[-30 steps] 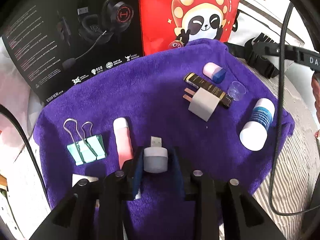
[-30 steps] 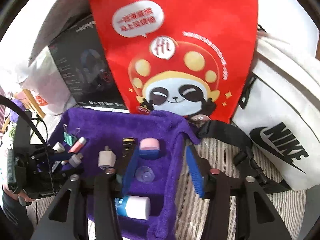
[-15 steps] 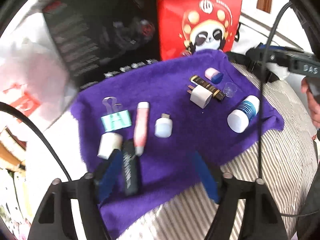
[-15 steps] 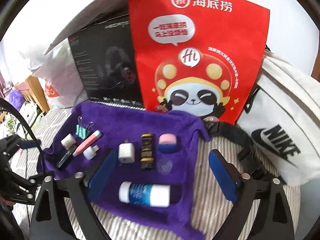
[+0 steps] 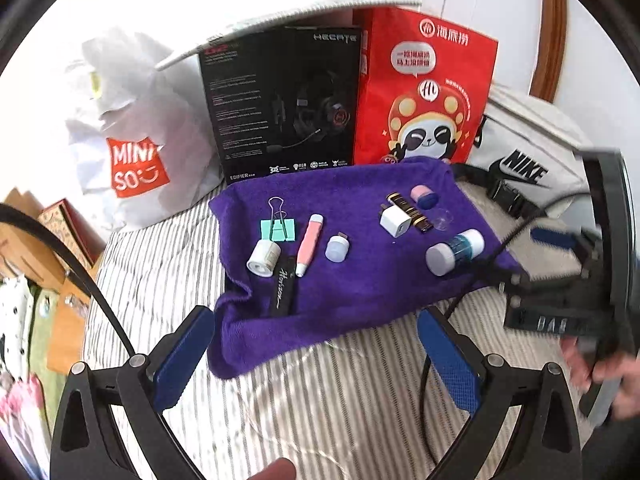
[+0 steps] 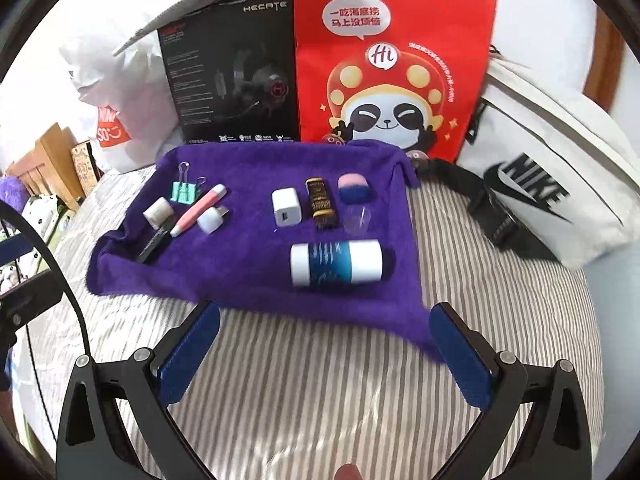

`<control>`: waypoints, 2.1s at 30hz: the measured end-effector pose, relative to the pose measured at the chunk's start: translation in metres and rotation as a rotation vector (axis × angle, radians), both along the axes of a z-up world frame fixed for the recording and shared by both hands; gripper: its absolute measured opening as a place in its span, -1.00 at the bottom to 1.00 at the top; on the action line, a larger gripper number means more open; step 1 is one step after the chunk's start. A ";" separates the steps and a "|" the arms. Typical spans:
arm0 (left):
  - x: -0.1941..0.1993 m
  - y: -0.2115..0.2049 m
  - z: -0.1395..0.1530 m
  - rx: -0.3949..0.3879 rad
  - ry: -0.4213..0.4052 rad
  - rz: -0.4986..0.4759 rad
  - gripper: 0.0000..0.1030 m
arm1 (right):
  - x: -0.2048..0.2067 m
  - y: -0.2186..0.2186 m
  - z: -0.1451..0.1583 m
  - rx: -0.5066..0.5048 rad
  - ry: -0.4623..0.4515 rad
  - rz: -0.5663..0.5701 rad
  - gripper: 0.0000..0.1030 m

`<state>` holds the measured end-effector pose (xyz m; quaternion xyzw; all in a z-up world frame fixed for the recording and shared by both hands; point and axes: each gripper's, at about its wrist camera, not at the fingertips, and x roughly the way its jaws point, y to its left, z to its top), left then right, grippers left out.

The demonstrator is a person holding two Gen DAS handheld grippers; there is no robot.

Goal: Organize rigid objects

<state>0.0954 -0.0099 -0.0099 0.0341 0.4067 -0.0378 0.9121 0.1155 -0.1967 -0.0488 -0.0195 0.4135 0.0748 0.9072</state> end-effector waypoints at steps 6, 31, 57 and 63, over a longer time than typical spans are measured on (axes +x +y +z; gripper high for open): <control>-0.022 0.004 0.002 -0.062 -0.004 0.069 0.99 | -0.032 -0.006 0.006 -0.002 0.015 -0.063 1.00; -0.049 0.006 0.003 -0.030 0.008 0.091 0.99 | -0.063 -0.015 0.019 -0.021 -0.011 -0.131 1.00; -0.054 0.000 0.002 0.005 0.029 0.074 0.99 | -0.071 -0.016 0.023 -0.019 -0.021 -0.123 1.00; -0.054 -0.001 0.002 0.005 0.030 0.074 0.99 | -0.072 -0.014 0.024 -0.019 -0.022 -0.124 1.00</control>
